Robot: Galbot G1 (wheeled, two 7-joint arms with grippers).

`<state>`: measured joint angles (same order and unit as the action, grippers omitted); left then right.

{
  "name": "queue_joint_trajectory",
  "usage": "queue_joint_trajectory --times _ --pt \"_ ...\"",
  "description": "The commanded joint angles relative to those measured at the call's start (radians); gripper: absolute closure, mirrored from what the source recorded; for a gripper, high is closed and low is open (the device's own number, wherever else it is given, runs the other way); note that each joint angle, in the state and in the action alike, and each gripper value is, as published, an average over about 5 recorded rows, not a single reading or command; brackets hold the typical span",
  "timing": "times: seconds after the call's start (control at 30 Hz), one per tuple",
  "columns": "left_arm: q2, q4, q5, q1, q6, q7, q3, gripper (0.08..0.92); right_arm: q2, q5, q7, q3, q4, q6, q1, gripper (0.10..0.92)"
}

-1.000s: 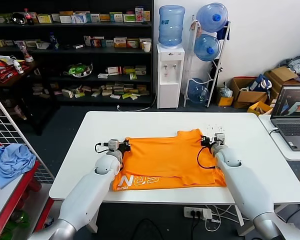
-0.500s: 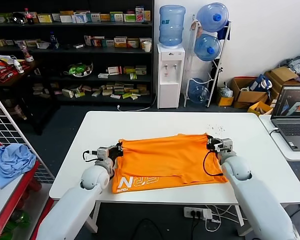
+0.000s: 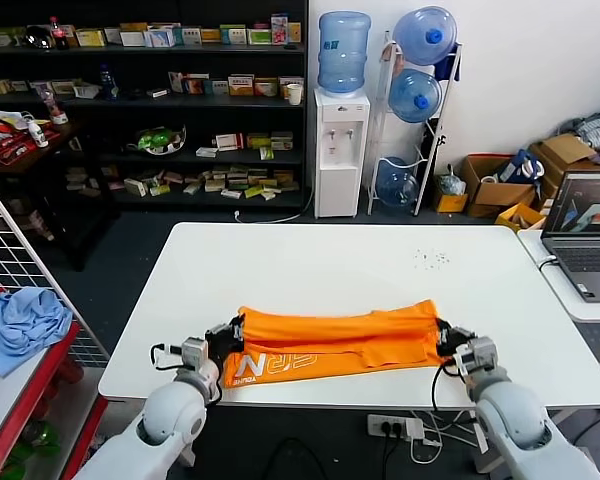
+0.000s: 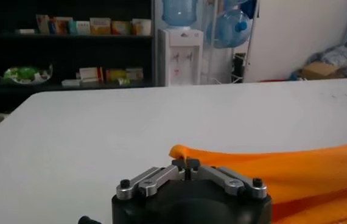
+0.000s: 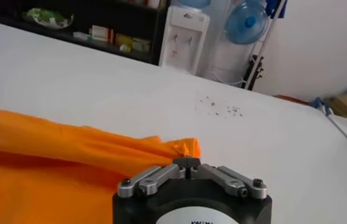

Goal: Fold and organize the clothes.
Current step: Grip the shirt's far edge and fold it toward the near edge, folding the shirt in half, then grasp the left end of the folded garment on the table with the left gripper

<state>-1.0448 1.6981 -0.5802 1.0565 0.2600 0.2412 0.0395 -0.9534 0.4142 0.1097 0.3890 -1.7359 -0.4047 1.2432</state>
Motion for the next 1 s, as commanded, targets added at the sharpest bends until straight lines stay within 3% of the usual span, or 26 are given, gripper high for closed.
queue_joint_trajectory --times 0.03,0.13,0.5,0.83,1.0 --pt "0.011 0.115 0.032 0.151 -0.011 0.014 0.001 0.903 0.027 -0.004 0.006 0.076 -0.109 -0.018 0.183 0.898" --pt "0.002 0.11 0.048 0.154 -0.022 0.018 0.002 0.862 0.024 0.004 0.005 0.073 -0.094 -0.015 0.166 0.855" --pt "-0.011 0.074 0.016 0.138 -0.028 0.033 0.028 0.535 0.017 0.019 0.02 0.059 -0.085 0.005 0.128 0.541" --pt "-0.039 0.001 -0.18 0.1 0.057 0.069 0.041 0.244 0.019 0.026 0.029 0.054 -0.101 0.005 0.12 0.259" --pt "-0.048 -0.016 -0.199 0.091 0.072 0.079 0.039 0.193 0.018 0.03 0.032 0.055 -0.116 0.004 0.126 0.205"
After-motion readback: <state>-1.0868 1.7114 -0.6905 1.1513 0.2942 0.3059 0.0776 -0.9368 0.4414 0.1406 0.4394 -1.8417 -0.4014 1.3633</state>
